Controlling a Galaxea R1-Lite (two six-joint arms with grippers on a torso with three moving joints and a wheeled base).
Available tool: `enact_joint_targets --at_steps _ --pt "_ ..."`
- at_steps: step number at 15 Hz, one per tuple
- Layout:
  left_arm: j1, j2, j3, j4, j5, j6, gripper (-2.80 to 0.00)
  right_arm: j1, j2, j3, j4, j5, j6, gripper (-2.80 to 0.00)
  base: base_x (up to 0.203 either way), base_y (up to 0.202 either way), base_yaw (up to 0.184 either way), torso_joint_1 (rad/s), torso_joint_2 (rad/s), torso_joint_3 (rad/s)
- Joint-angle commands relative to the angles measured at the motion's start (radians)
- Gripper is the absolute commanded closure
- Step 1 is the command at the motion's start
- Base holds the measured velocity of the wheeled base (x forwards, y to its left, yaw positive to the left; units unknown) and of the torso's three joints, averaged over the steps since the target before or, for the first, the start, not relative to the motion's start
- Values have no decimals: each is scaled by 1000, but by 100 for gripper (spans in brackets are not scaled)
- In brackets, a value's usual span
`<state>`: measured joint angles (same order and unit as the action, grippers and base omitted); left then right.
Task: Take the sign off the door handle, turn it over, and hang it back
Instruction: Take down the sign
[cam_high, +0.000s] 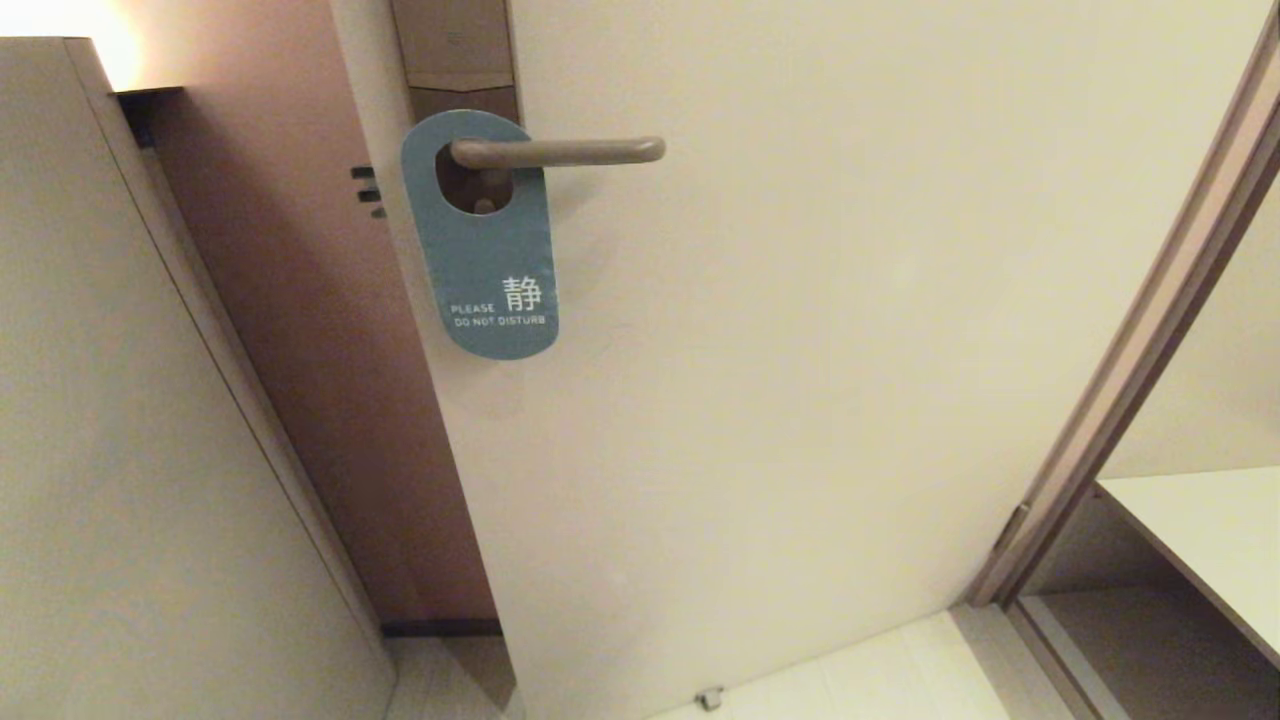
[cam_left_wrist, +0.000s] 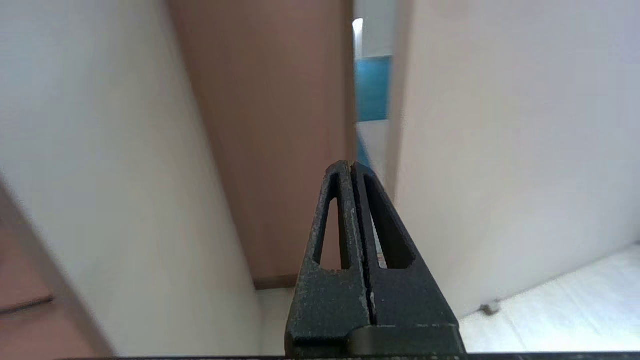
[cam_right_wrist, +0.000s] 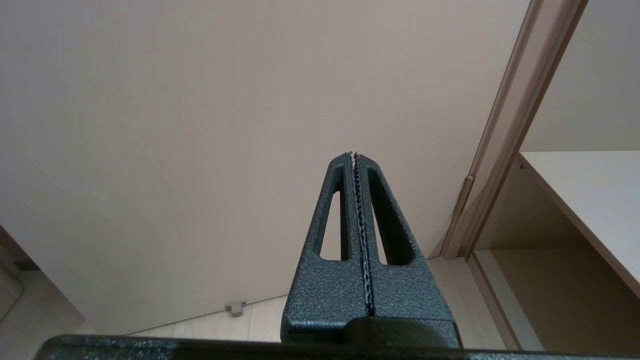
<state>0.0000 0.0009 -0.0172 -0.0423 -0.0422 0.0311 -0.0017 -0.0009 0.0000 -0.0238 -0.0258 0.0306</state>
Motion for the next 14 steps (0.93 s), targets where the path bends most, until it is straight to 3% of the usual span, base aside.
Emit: enact_joint_targets --at_steps 1,5,9,14 --pt "-2 1 -31 1 -14 0 0 0 1 0 -1 0 0 0 0 0 0 0 0 0" --pt "-2 43 -89 3 -22 0 0 0 1 0 -1 0 0 0 0 0 0 0 0 0" --pt "-10 192 -193 -4 -22 -4 0 0 1 0 -1 0 0 0 0 0 0 0 0 0" --pt "-105 435 -377 -45 -17 -69 0 0 1 0 -1 0 0 0 0 0 0 0 0 0"
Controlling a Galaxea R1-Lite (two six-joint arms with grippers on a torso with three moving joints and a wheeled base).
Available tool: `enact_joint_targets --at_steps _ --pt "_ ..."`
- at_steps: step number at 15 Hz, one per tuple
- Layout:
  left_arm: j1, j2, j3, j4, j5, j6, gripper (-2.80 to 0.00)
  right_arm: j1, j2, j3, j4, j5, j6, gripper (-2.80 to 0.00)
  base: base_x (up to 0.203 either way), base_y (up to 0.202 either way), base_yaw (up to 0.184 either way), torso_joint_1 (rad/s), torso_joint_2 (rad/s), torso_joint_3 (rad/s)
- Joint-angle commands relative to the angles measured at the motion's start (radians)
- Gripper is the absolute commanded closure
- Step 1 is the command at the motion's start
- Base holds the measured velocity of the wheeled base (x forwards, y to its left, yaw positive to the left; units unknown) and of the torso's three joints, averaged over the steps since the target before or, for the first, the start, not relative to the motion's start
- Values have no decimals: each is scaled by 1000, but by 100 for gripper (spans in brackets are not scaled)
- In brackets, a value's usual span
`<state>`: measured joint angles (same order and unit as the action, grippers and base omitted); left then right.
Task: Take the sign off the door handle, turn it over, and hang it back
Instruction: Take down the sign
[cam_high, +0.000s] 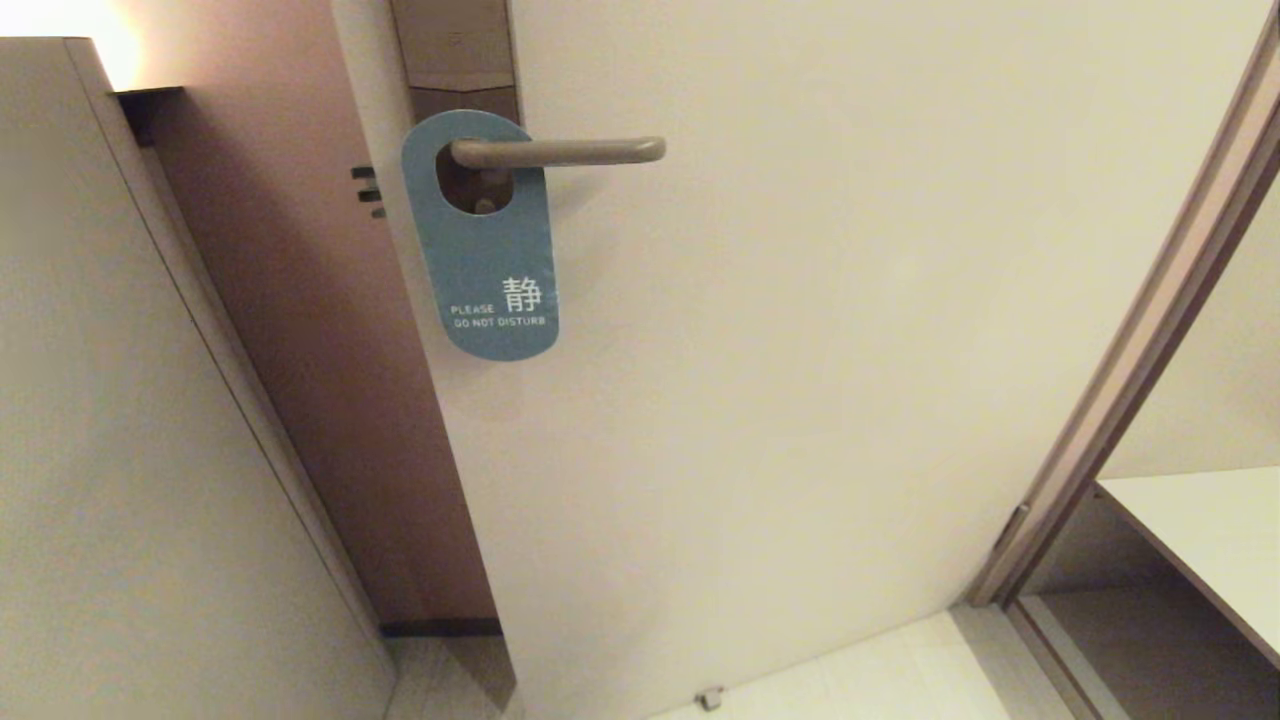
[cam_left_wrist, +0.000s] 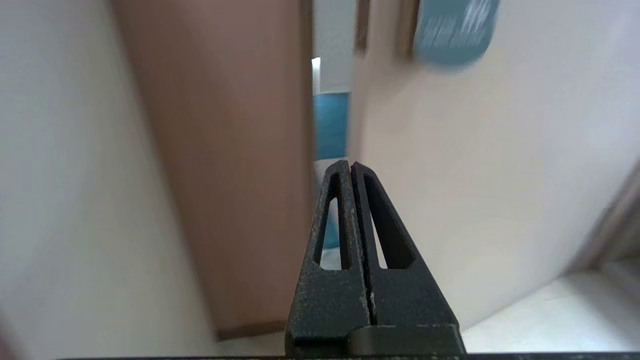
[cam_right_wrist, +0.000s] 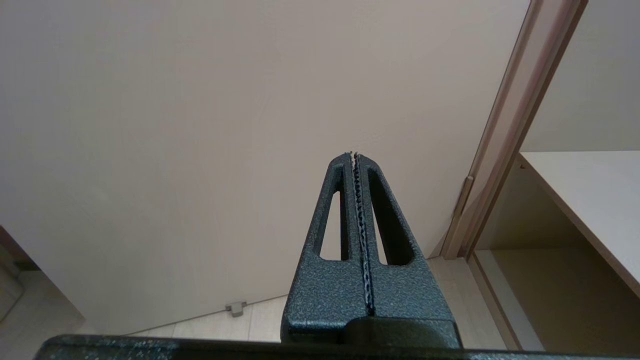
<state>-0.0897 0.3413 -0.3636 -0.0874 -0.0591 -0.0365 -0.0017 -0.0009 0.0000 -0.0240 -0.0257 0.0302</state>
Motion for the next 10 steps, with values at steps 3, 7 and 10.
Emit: enact_joint_targets --at_steps 3,7,10 --pt "-35 255 -133 -48 -4 -40 0 0 1 0 -1 0 0 0 0 0 0 0 0 0" --pt "-38 433 -229 -139 -55 -72 0 0 1 0 -1 0 0 0 0 0 0 0 0 0" --pt "-38 522 -305 -159 -197 -82 0 0 1 0 -1 0 0 0 0 0 0 0 0 0"
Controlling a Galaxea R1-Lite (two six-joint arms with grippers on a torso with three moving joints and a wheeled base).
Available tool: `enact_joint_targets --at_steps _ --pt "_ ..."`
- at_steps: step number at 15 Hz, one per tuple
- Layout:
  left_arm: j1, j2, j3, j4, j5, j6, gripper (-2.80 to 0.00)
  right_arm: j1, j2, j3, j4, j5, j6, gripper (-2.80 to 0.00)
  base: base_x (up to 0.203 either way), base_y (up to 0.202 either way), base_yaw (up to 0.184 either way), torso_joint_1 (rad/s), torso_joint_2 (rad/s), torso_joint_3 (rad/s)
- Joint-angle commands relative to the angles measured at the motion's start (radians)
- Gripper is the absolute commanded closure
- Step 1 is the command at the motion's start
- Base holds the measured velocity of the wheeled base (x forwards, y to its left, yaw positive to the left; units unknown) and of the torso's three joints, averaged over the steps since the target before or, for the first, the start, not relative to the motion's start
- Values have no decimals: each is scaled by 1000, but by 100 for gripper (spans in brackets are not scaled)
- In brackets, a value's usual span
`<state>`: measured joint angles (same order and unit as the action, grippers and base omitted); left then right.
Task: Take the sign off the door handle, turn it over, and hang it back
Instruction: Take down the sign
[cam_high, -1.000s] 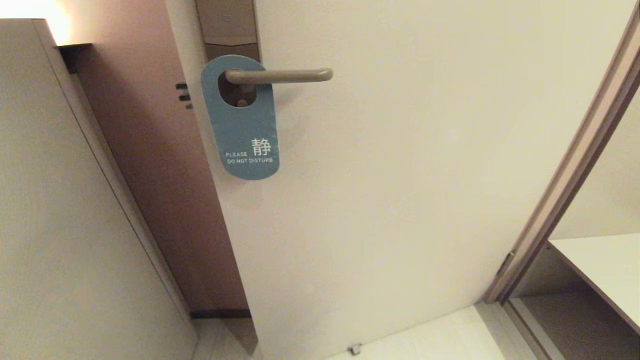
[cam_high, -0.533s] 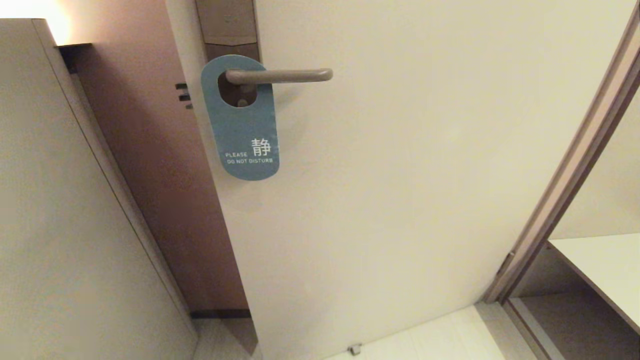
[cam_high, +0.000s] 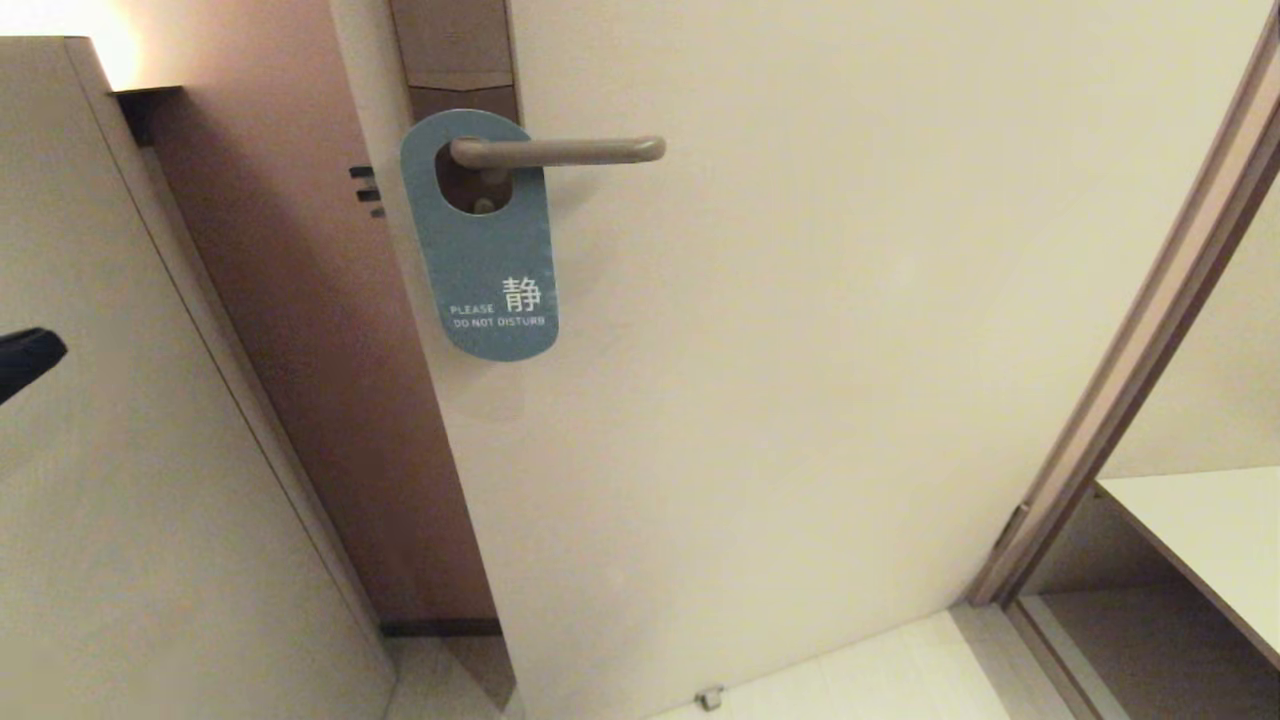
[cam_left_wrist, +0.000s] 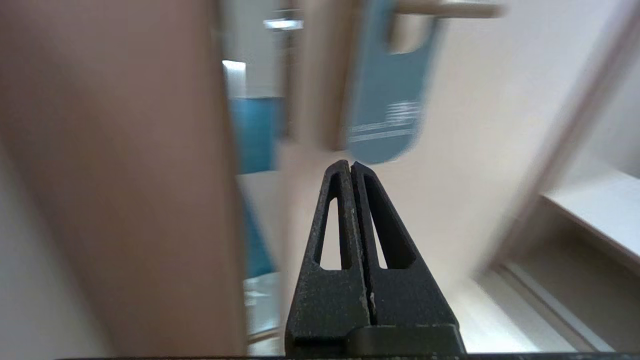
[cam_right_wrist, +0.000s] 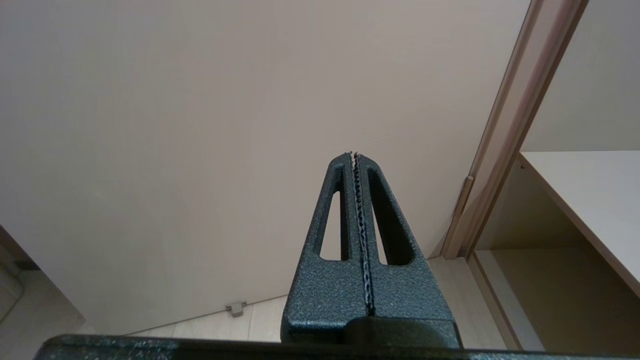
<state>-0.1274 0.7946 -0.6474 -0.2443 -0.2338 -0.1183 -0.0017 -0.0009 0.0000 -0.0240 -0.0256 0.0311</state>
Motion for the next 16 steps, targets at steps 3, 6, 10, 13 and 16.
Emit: enact_joint_targets --at_steps 3,6,10,13,16 --pt "8 154 -100 -4 -180 -34 0 0 1 0 -1 0 0 0 0 0 0 0 0 0" --pt "16 255 -201 -6 -276 -86 0 0 1 0 -1 0 0 0 0 0 0 0 0 0" --pt "41 354 -281 -18 -495 -115 0 0 1 0 -1 0 0 0 0 0 0 0 0 0" --pt "101 413 -267 -115 -686 -113 0 0 1 0 -1 0 0 0 0 0 0 0 0 0" --pt "137 449 -231 -156 -784 -112 0 0 1 0 -1 0 0 0 0 0 0 0 0 0"
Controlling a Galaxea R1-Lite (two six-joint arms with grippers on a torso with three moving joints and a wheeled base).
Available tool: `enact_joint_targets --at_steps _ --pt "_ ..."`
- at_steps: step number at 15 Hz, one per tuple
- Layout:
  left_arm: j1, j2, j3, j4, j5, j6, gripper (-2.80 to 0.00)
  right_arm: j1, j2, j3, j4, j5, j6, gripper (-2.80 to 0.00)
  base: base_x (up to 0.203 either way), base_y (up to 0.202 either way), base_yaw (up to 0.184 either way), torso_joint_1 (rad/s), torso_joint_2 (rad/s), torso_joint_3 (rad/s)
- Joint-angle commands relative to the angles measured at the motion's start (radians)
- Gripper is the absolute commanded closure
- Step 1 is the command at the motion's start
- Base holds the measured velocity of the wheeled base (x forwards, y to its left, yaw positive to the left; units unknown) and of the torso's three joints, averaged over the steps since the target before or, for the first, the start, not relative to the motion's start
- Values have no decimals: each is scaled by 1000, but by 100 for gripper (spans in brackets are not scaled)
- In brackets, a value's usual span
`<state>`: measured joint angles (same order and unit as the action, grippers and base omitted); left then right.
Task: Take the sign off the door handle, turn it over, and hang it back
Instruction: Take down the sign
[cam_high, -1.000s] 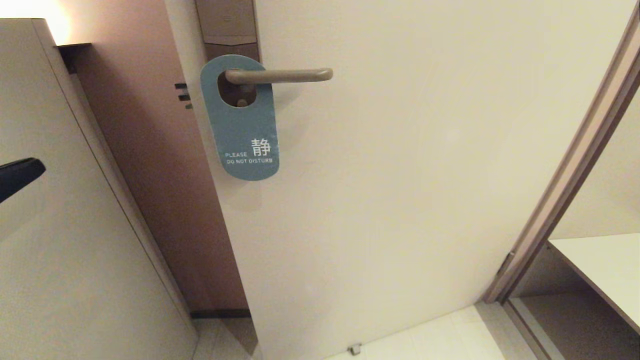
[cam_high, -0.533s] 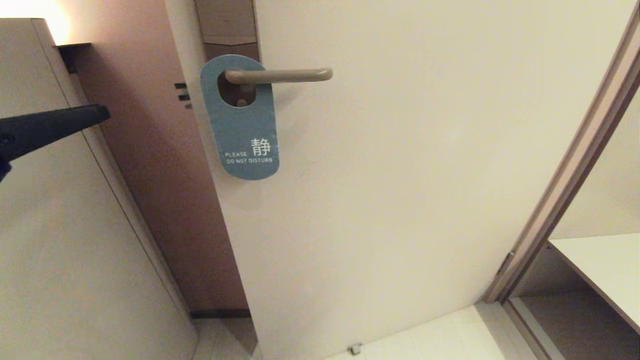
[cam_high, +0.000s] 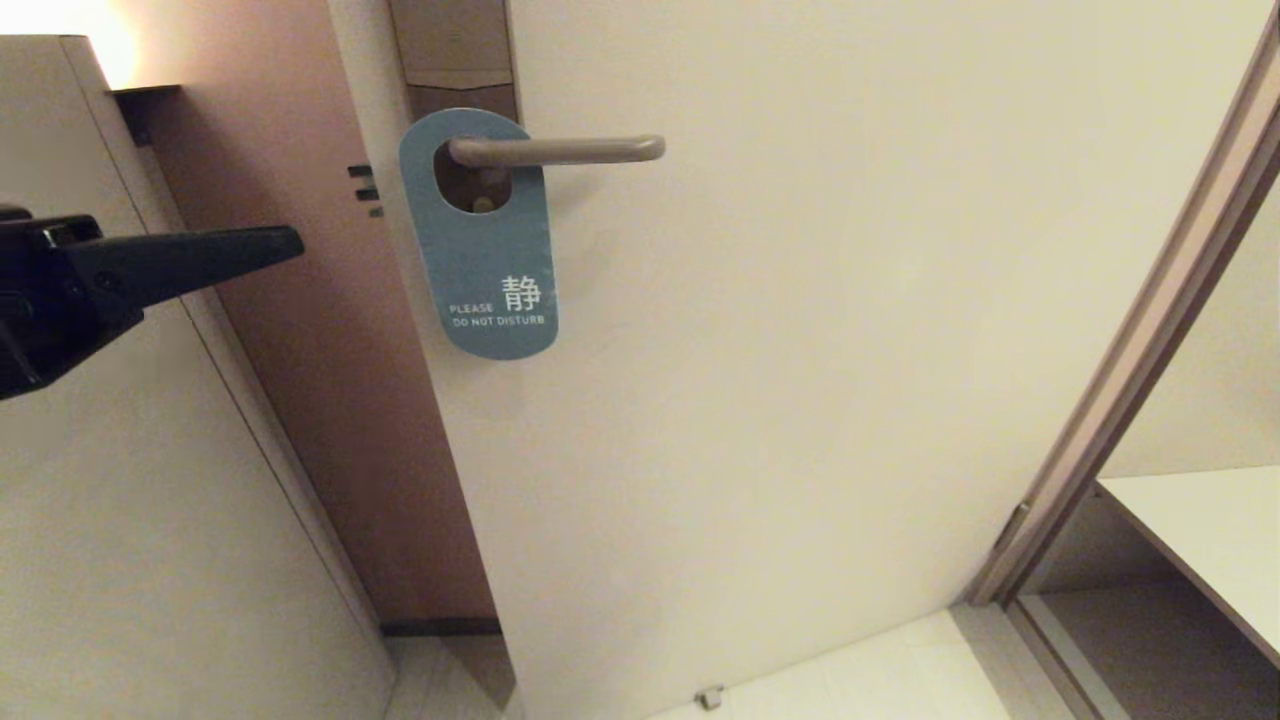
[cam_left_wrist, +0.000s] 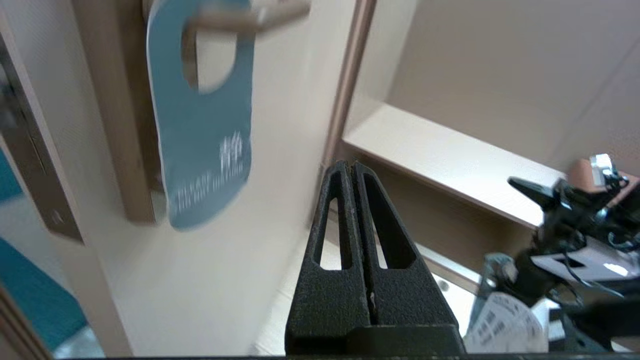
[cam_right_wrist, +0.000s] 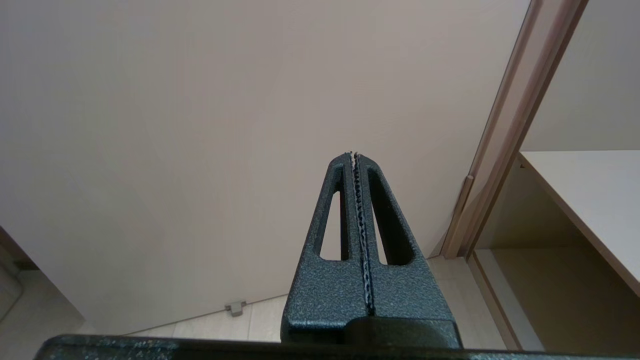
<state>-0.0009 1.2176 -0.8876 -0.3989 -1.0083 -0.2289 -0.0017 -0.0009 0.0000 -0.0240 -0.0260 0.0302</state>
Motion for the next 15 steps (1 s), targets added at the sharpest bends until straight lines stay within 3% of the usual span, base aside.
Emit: enact_joint_targets --at_steps 1,5,11,13,15 --pt "11 29 28 -5 -15 0 0 0 1 0 -1 0 0 0 0 0 0 0 0 0" --pt "13 75 134 -112 -18 31 0 0 1 0 -1 0 0 0 0 0 0 0 0 0" --pt "12 203 147 -278 -25 66 0 0 1 0 -1 0 0 0 0 0 0 0 0 0" --pt "23 202 145 -283 -90 69 0 0 1 0 -1 0 0 0 0 0 0 0 0 0" --pt "38 200 145 -285 -104 69 0 0 1 0 -1 0 0 0 0 0 0 0 0 0"
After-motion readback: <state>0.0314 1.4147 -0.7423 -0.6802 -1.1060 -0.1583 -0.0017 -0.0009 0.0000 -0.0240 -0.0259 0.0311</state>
